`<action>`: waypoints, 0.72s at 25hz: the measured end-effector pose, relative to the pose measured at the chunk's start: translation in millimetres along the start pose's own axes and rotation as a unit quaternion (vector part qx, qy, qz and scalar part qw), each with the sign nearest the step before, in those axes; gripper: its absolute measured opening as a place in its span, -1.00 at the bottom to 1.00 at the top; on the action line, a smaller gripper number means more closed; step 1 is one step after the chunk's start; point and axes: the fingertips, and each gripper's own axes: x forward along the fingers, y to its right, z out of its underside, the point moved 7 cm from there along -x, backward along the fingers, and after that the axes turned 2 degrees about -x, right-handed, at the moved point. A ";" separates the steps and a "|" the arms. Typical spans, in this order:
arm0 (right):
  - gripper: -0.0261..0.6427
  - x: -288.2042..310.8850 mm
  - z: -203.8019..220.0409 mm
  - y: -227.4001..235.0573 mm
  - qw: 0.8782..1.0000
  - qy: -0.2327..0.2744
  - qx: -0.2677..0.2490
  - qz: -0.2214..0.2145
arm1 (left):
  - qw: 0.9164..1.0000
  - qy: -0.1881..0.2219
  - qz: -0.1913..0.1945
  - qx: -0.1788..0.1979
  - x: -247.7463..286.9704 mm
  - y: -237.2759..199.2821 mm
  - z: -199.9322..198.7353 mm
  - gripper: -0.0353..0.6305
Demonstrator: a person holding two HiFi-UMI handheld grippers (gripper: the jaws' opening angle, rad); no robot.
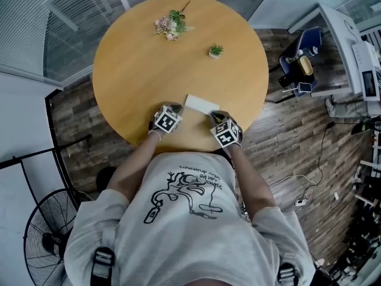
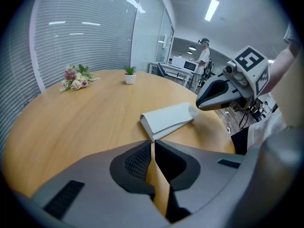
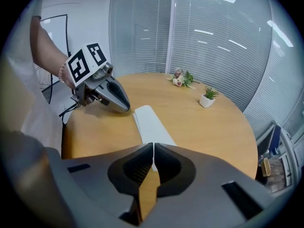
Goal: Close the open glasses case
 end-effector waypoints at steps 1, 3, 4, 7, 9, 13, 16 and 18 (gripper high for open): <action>-0.87 -2.3 -2.7 0.2 1.000 0.006 0.005 0.002 | 1.000 0.008 -0.004 -0.003 -4.0 -0.5 -0.7 -0.77; -0.87 -7.3 -9.6 1.1 1.000 0.017 0.015 0.006 | 1.000 0.020 -0.012 -0.012 -12.7 -1.0 -2.1 -0.78; -0.88 -9.6 -12.9 1.7 0.999 0.023 0.020 0.008 | 0.999 0.024 -0.015 -0.017 -17.3 -0.8 -2.5 -0.78; -0.88 -16.3 -21.3 3.5 0.998 0.044 0.042 0.013 | 0.998 0.040 -0.024 -0.029 -32.1 1.7 -6.5 -0.80; -0.88 -23.2 -28.2 4.6 0.997 0.059 0.057 0.016 | 0.997 0.057 -0.029 -0.032 -43.9 5.2 -12.2 -0.80; -0.88 -42.8 -42.0 7.9 0.993 0.087 0.076 0.022 | 0.994 0.096 -0.035 -0.034 -66.1 16.0 -27.6 -0.82; -0.88 -56.5 -53.0 9.7 0.991 0.104 0.083 0.024 | 0.992 0.119 -0.037 -0.036 -81.0 22.8 -38.3 -0.82; -0.88 -66.2 -60.7 10.9 0.989 0.115 0.090 0.027 | 0.990 0.130 -0.036 -0.039 -93.7 26.7 -46.7 -0.82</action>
